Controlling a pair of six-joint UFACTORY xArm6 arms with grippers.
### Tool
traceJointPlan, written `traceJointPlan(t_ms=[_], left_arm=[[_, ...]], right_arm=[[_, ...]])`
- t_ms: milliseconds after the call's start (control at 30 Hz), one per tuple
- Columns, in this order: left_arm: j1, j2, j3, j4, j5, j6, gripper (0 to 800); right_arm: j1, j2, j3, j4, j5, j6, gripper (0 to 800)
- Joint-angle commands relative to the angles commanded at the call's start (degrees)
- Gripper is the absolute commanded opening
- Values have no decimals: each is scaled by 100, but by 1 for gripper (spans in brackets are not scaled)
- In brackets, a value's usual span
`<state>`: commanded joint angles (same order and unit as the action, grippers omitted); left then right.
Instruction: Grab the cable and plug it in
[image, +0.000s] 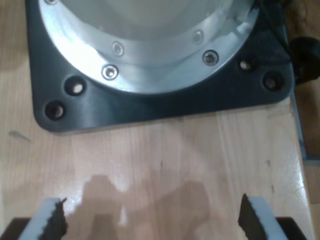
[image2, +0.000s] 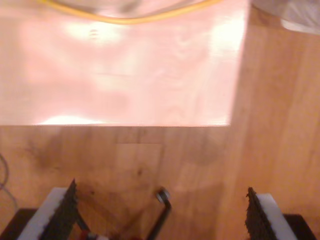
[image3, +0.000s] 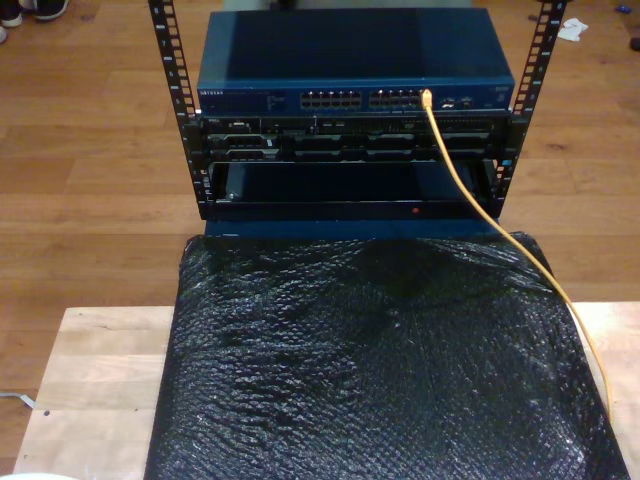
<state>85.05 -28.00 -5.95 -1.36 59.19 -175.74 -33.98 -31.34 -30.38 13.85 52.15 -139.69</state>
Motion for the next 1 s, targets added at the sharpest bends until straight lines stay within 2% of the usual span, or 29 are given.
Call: traceJointPlan(t_ms=[233,667,1000], left_arm=[[0,0,-9,0,0,18,800],[0,0,-9,0,0,18,800],[0,0,-9,0,0,18,800]], right_arm=[[-1073,-202,-18,-9,1073,-554,798],[-2295,-554,88,-53,1705,-1837,798],[-3560,-1081,642,-273,1996,-3297,798]])
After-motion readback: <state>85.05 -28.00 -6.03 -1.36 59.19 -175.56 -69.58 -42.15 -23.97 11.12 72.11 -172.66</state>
